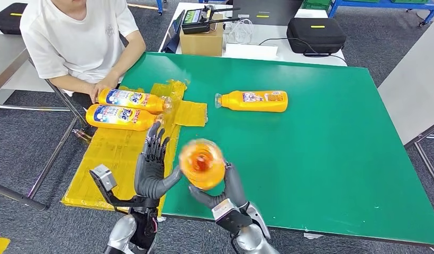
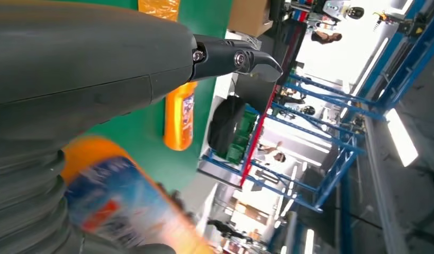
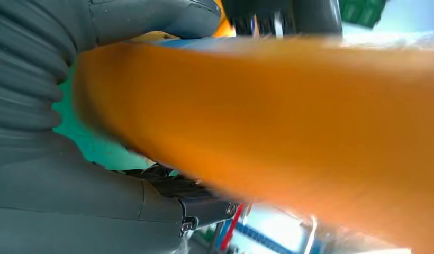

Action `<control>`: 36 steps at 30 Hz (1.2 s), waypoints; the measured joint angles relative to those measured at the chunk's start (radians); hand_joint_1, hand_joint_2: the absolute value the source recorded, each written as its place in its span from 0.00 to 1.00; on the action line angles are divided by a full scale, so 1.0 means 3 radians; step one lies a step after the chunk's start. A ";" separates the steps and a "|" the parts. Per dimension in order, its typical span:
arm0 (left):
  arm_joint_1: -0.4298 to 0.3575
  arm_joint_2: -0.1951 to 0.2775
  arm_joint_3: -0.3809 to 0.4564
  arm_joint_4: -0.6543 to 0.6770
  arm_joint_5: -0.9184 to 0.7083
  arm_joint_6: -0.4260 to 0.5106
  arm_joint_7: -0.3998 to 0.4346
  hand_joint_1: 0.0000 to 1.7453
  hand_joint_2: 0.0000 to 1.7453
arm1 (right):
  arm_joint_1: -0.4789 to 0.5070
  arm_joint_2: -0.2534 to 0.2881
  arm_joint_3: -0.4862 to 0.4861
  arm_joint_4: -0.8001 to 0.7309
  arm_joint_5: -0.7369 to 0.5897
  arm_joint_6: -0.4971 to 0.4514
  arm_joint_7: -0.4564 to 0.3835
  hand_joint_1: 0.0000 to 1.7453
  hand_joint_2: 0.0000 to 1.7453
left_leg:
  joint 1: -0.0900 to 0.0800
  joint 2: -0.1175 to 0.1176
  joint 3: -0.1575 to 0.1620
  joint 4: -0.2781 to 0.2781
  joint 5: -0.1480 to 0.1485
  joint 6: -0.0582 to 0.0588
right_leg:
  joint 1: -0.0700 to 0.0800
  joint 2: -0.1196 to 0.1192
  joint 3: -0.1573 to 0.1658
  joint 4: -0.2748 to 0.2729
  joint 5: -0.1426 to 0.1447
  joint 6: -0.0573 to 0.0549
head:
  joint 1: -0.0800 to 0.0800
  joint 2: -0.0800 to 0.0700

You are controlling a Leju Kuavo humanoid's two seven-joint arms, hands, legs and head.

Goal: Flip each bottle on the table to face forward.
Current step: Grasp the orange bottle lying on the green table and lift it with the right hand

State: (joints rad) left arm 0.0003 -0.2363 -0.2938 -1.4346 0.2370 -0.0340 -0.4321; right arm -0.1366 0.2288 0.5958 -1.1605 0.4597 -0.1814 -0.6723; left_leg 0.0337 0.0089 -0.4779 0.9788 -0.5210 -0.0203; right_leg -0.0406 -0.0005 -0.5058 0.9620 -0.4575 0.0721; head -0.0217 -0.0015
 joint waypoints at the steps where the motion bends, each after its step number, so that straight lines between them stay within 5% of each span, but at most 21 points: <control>1: -0.0009 -0.0004 0.0003 -0.0008 0.0020 -0.0004 -0.0005 0.00 1.00 | -0.0004 0.0000 0.0048 0.0029 0.0012 -0.0001 0.0025 1.00 1.00 | 0.0000 0.0000 -0.0001 0.0000 0.0000 0.0000 | 0.0000 0.0000 0.0000 0.0000 0.0000 0.0000 | 0.0000 0.0000; 14: 0.0109 -0.0014 -0.0051 -0.0438 0.0024 -0.0271 -0.0211 0.00 1.00 | -0.0072 0.0012 0.0195 0.0407 -0.0181 -0.0031 0.0462 1.00 1.00 | 0.0000 -0.0001 -0.0003 0.0000 0.0000 0.0000 | 0.0000 -0.0001 -0.0002 0.0000 0.0000 0.0000 | -0.0001 0.0000; 25: 0.0229 0.0099 -0.0140 -0.0425 -0.1112 -0.0012 -0.0255 0.00 1.00 | -0.0068 0.0019 -0.0058 0.0440 -0.0347 0.0119 0.0528 1.00 1.00 | 0.0000 -0.0001 -0.0002 0.0000 0.0000 0.0000 | 0.0000 -0.0001 -0.0002 0.0000 0.0000 0.0000 | 0.0000 0.0000; 36: 0.0276 0.0154 -0.0148 -0.0169 -0.1496 0.0213 0.0030 0.00 1.00 | -0.0169 -0.0079 -0.0154 0.0362 0.0534 0.0094 0.0957 1.00 1.00 | 0.0000 0.0000 -0.0003 0.0000 0.0000 0.0000 | 0.0000 -0.0001 -0.0002 0.0000 0.0000 0.0000 | 0.0000 0.0000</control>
State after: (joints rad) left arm 0.0830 -0.1903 -0.3383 -1.4854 -0.2117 0.0298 -0.4230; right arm -0.1874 0.2050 0.5495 -1.0519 0.6199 -0.1531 -0.3852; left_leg 0.0337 0.0088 -0.4788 0.9788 -0.5210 -0.0202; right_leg -0.0406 -0.0006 -0.5065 0.9620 -0.4575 0.0721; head -0.0217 -0.0015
